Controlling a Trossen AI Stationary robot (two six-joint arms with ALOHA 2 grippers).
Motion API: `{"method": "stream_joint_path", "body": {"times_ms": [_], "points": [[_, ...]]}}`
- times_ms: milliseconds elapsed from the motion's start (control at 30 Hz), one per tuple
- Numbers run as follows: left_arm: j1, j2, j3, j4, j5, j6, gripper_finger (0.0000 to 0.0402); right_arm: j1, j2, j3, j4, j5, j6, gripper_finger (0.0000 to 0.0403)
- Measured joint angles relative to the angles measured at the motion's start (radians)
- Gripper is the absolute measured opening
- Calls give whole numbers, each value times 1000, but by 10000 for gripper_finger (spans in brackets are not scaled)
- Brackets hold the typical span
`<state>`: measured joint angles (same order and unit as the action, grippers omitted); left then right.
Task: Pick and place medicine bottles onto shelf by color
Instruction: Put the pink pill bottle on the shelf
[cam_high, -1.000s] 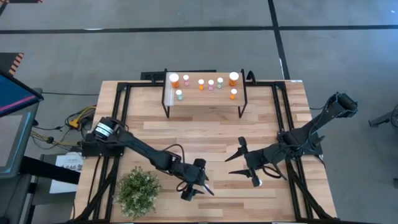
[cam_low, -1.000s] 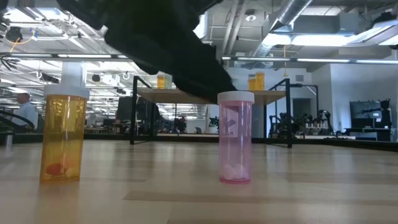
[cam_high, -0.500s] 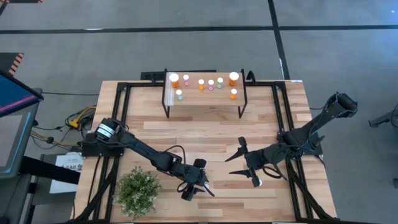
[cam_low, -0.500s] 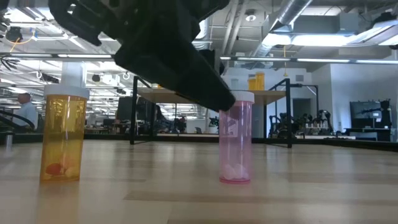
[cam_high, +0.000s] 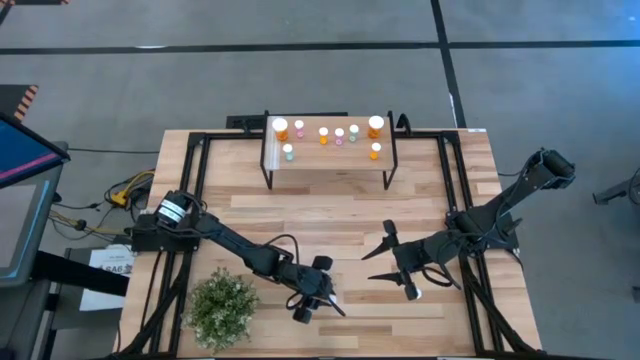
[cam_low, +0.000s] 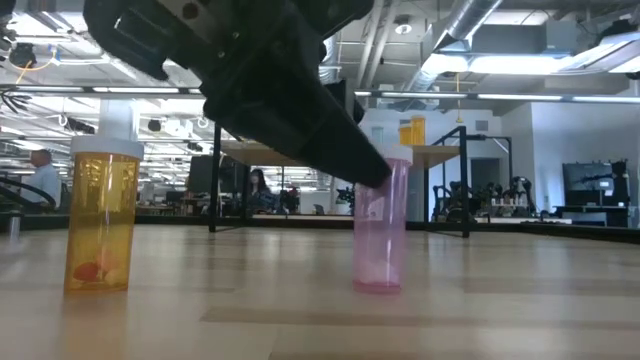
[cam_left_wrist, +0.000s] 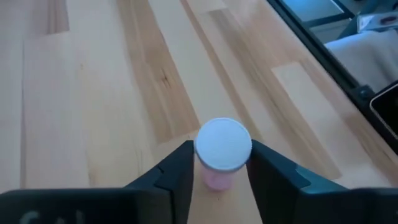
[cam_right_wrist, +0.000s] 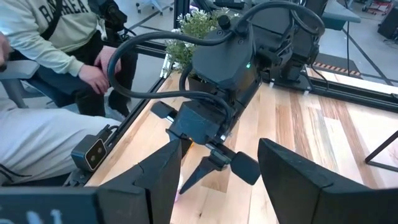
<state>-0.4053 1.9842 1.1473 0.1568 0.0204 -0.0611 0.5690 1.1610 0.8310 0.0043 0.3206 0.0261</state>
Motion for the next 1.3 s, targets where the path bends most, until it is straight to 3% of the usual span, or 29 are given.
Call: {"method": "stream_joint_path", "body": {"times_ms": [233,467,667,800,900,1300], "points": [[2,0,0,22,7,7,84,0,0,0,0,0,0,235],[29,-64,-1,-16,-13,8,75,2,-12,0,-8,11,1,235],[96,-254,-1,-184,-181,20,74,39,-77,0,-59,116,3,235],[172,-395,0,-238,-307,37,84,70,-112,0,-73,168,2,235],[244,-470,0,-259,-344,44,92,83,-114,0,-86,183,1,235],[544,-511,-1,-288,-256,14,95,84,-109,0,-80,186,-2,235]]}}
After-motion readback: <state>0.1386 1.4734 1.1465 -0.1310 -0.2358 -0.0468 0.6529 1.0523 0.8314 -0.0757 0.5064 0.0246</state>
